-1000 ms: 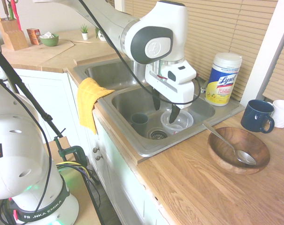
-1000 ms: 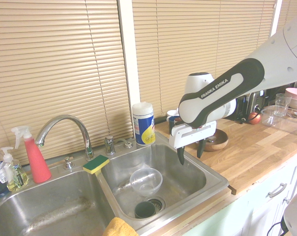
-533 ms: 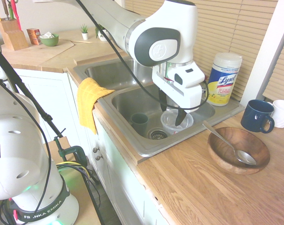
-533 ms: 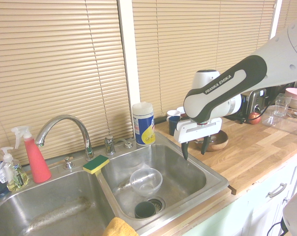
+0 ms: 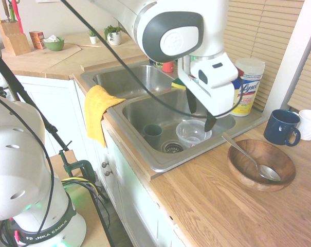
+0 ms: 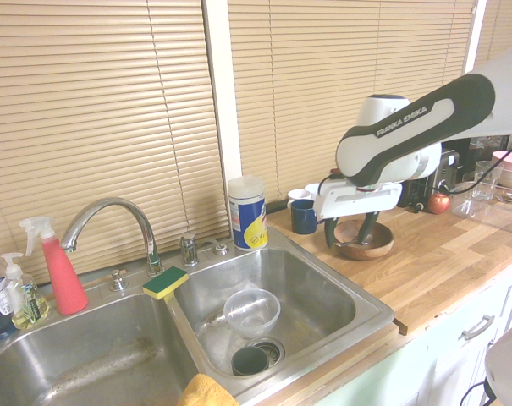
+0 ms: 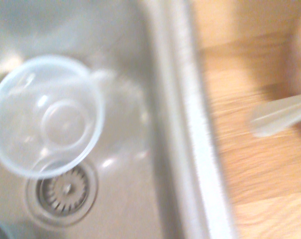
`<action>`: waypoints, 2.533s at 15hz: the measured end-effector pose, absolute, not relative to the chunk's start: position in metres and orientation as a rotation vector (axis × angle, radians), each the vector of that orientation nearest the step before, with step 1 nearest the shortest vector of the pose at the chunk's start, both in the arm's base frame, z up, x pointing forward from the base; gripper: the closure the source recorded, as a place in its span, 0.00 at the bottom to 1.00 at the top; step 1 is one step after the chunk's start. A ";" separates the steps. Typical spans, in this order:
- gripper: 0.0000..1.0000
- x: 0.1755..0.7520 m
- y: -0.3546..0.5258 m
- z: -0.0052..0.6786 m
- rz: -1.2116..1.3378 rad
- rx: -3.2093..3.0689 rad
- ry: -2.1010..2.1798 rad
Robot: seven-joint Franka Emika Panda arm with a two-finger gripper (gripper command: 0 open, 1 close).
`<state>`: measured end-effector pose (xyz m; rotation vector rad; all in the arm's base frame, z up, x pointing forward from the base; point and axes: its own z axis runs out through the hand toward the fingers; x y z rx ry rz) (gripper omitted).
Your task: Put the spoon into the sink
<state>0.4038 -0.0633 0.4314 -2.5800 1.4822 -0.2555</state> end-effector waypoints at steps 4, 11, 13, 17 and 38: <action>0.00 0.421 -0.091 0.419 -0.191 -2.490 1.583; 0.00 0.457 -0.131 0.399 -0.138 -2.399 1.691; 0.00 0.465 -0.144 0.392 -0.145 -2.369 1.726; 0.00 0.484 -0.159 0.376 -0.139 -2.333 1.771; 1.00 0.494 -0.197 0.332 -0.074 -2.095 2.012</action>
